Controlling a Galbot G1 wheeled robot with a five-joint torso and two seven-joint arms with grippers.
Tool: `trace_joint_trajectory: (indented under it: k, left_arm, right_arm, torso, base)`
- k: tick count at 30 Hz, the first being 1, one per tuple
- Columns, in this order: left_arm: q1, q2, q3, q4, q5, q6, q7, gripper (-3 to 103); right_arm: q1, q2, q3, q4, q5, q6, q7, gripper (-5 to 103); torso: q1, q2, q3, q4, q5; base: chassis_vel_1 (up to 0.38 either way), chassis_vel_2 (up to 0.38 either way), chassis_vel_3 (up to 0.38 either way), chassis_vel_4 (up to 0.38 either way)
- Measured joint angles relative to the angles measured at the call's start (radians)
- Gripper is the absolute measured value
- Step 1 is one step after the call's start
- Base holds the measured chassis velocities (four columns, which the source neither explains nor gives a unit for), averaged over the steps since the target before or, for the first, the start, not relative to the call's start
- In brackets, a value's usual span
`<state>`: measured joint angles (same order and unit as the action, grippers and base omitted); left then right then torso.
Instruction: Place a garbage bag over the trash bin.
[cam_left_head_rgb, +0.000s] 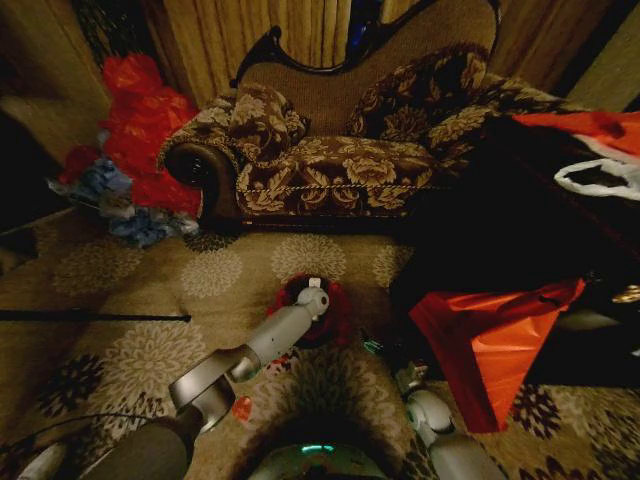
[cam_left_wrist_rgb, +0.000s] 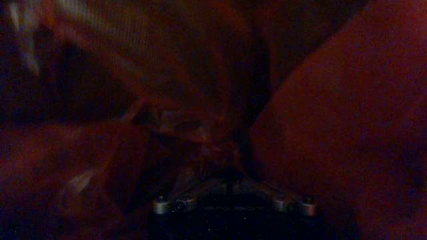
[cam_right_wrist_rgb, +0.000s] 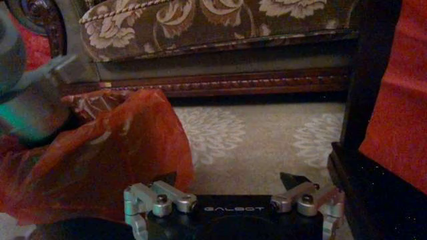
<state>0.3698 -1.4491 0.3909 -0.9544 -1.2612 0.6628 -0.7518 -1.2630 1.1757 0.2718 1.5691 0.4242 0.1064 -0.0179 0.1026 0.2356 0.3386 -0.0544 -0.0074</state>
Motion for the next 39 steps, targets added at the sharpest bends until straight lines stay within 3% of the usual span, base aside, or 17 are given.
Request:
trace_joint_trajectory:
  k: [8, 15, 21, 22, 24, 27, 28, 30, 32, 33, 34, 37, 39]
  left_arm:
    - [0.033, 0.014, -0.007, -0.031, -0.017, 0.012, -0.045, 0]
    - [0.034, 0.000, -0.036, -0.048, -0.017, 0.000, -0.048, 0]
    - [0.034, 0.025, -0.083, -0.154, 0.008, -0.033, -0.028, 1]
    - [0.037, 0.036, -0.088, -0.180, 0.008, -0.034, -0.026, 7]
    - [0.041, 0.046, -0.090, -0.203, 0.008, -0.036, -0.029, 7]
    - [0.076, 0.107, -0.091, -0.349, -0.034, -0.038, -0.073, 23]
    - [0.076, 0.107, -0.091, -0.349, -0.034, -0.038, -0.073, 23]
    - [0.121, 0.159, -0.093, -0.482, -0.075, -0.038, -0.102, 34]
    - [0.133, 0.168, -0.099, -0.512, -0.080, -0.038, -0.106, 34]
    - [0.164, 0.188, -0.114, -0.573, -0.087, -0.038, -0.114, 44]
    - [0.189, 0.200, -0.127, -0.614, -0.088, -0.039, -0.119, 44]
    - [0.243, 0.228, -0.160, -0.706, -0.078, -0.057, -0.114, 56]
    - [0.325, 0.263, -0.202, -0.820, -0.035, -0.122, -0.053, 66]
  right_arm:
    - [0.007, 0.002, -0.008, 0.005, 0.000, -0.002, 0.000, 100]
    - [0.006, -0.002, -0.008, 0.028, -0.004, -0.006, 0.002, 100]
    - [-0.012, -0.005, -0.003, 0.069, -0.006, -0.014, 0.018, 100]
    - [-0.018, -0.003, -0.002, 0.074, -0.009, -0.014, 0.021, 100]
    - [-0.022, -0.002, -0.002, 0.079, -0.012, -0.014, 0.023, 100]
    - [-0.041, 0.001, -0.004, 0.108, -0.016, -0.016, 0.035, 100]
    - [-0.041, 0.001, -0.004, 0.108, -0.016, -0.016, 0.035, 100]
    - [-0.050, 0.000, -0.006, 0.124, -0.022, -0.018, 0.042, 100]
    - [-0.051, 0.000, -0.007, 0.126, -0.024, -0.018, 0.043, 100]
    - [-0.054, 0.001, -0.010, 0.132, -0.027, -0.019, 0.047, 100]
    - [-0.056, 0.002, -0.012, 0.135, -0.029, -0.020, 0.049, 100]
    - [-0.062, 0.007, -0.019, 0.142, -0.040, -0.020, 0.054, 100]
    - [-0.071, 0.015, -0.025, 0.149, -0.054, -0.021, 0.059, 100]
  torso:
    - [0.000, 0.000, 0.000, 0.0001, 0.0000]
    - [0.000, 0.000, 0.000, 0.0000, 0.0000]
    - [0.000, 0.000, 0.000, 0.0000, -0.0001]
    - [0.000, 0.000, 0.000, -0.0001, 0.0000]
    - [0.000, 0.000, 0.000, -0.0001, 0.0000]
    - [0.000, 0.000, 0.000, -0.0002, -0.0001]
    - [0.000, 0.000, 0.000, -0.0002, -0.0001]
    - [0.000, 0.000, 0.000, 0.0002, -0.0003]
    - [0.000, 0.000, 0.000, 0.0000, -0.0003]
    - [0.000, 0.000, 0.000, 0.0000, -0.0001]
    - [0.000, 0.000, 0.000, 0.0000, -0.0002]
    - [0.000, 0.000, 0.000, 0.0000, 0.0000]
    - [0.000, 0.000, 0.000, -0.0001, -0.0005]
  base:
    - [0.000, 0.000, 0.000, 0.000]
    - [0.000, 0.000, 0.000, 0.000]
    - [0.000, 0.000, 0.000, 0.000]
    - [0.000, 0.000, 0.000, 0.000]
    - [0.000, 0.000, 0.000, 0.000]
    - [0.000, 0.000, 0.000, 0.000]
    - [0.000, 0.000, 0.000, 0.000]
    - [0.000, 0.000, 0.000, 0.000]
    - [0.000, 0.000, 0.000, 0.000]
    - [0.000, 0.000, 0.000, 0.000]
    - [0.000, 0.000, 0.000, 0.000]
    - [0.000, 0.000, 0.000, 0.000]
    - [0.000, 0.000, 0.000, 0.000]
